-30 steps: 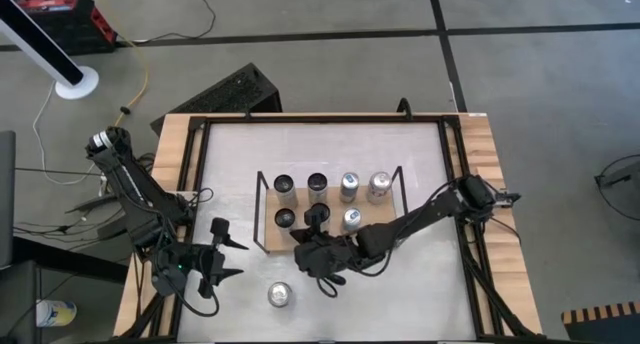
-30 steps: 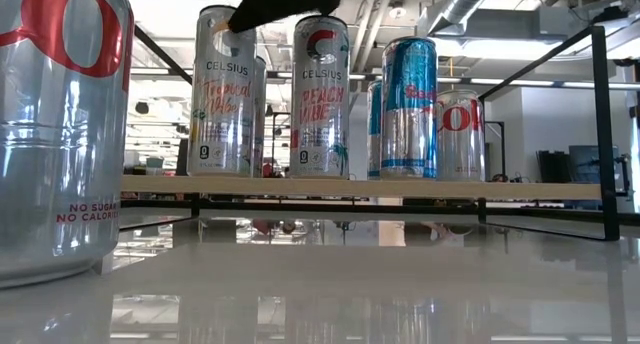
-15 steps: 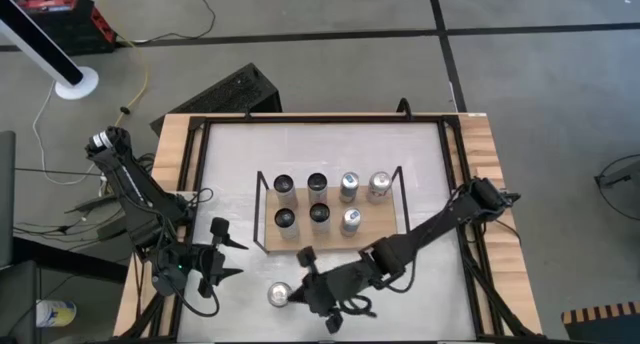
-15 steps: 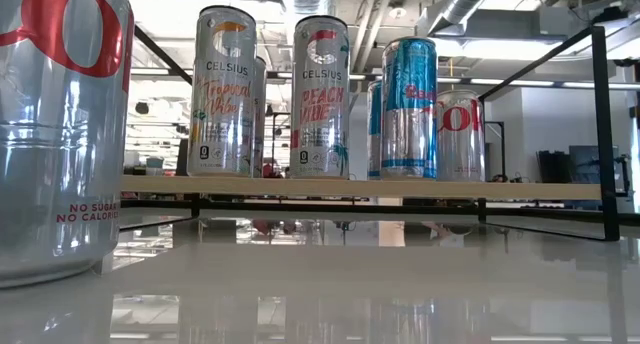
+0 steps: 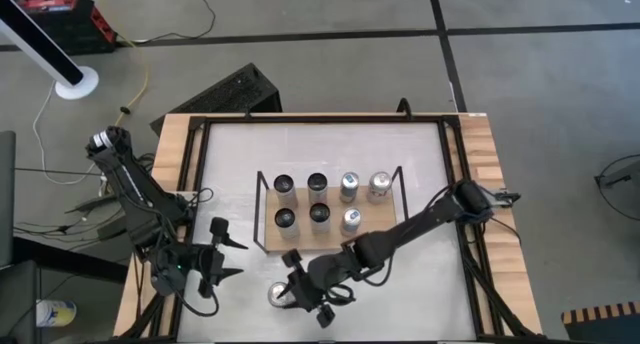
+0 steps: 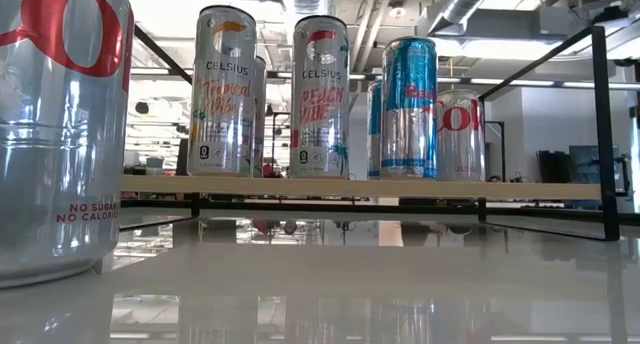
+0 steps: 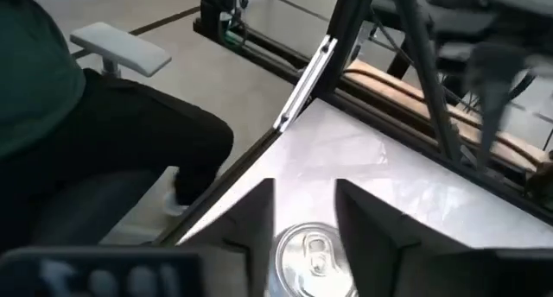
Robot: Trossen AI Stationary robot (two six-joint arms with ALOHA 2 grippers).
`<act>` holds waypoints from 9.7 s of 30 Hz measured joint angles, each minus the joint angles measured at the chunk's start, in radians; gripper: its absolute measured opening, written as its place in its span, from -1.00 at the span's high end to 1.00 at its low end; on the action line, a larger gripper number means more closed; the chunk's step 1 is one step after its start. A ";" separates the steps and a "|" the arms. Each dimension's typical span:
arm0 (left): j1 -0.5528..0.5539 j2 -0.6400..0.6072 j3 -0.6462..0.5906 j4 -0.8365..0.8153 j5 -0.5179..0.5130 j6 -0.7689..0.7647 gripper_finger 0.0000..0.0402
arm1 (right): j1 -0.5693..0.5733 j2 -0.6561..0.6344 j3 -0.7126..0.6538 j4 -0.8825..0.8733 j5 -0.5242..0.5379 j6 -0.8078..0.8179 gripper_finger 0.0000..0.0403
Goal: Place canned beverage on shelf
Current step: Put the red-silver soda can on the shelf aligned with the other red-silver soda can, then return to Home Position
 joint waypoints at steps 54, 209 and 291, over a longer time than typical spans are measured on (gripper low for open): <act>-0.010 -1.072 -0.523 0.571 0.039 0.582 -0.09 | -0.047 0.085 0.008 -0.023 -0.024 0.129 -0.41; -0.011 -1.072 -0.522 0.475 0.036 0.433 -0.09 | -0.026 -1.023 -0.979 -0.417 0.454 0.636 -0.65; 0.694 -1.072 -0.607 0.386 0.452 0.224 -0.09 | -0.231 -2.061 -1.602 -0.122 0.353 0.371 0.91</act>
